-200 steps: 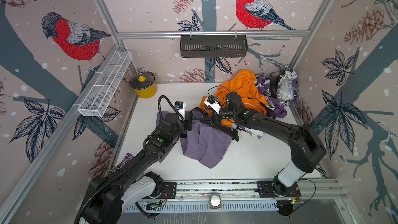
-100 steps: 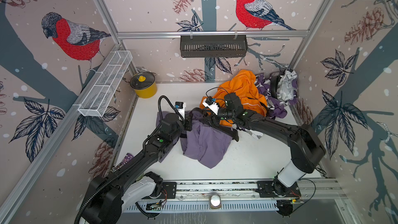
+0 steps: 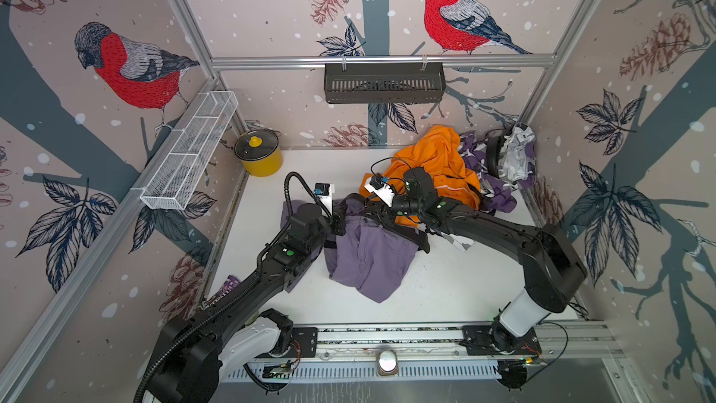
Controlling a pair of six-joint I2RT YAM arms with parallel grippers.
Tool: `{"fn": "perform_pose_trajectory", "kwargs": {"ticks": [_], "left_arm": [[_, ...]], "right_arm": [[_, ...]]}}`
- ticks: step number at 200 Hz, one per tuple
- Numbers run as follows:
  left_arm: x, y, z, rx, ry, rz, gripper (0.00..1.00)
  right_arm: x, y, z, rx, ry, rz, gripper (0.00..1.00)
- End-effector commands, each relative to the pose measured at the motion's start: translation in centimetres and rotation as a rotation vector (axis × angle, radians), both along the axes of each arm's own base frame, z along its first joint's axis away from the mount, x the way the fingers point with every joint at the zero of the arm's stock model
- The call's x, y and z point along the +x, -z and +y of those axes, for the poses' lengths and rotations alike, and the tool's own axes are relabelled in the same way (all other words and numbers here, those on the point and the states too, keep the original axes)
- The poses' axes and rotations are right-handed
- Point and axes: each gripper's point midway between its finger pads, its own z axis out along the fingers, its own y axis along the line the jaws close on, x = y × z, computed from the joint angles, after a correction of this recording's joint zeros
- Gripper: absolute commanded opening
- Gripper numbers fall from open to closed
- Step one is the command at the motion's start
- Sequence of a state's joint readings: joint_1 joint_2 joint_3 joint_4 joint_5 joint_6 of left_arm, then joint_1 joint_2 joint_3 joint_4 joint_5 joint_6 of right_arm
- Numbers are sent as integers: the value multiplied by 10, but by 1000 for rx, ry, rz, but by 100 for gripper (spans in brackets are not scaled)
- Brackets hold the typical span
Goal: Remove the belt from the trousers
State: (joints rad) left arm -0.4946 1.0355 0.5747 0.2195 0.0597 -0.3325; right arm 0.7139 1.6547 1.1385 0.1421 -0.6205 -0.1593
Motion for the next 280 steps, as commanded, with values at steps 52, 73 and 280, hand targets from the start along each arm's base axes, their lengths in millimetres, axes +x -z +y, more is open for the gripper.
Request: {"fn": "perform_pose_trajectory", "kwargs": {"ticks": [52, 73, 280], "left_arm": [[6, 17, 25, 41, -148, 55, 0], [8, 20, 34, 32, -196, 58, 0], [8, -26, -10, 289, 1, -112, 89]], "right_arm": [[2, -13, -17, 29, 30, -9, 5], [4, -11, -26, 31, 45, 12, 3], [-13, 14, -12, -171, -37, 64, 0]]}}
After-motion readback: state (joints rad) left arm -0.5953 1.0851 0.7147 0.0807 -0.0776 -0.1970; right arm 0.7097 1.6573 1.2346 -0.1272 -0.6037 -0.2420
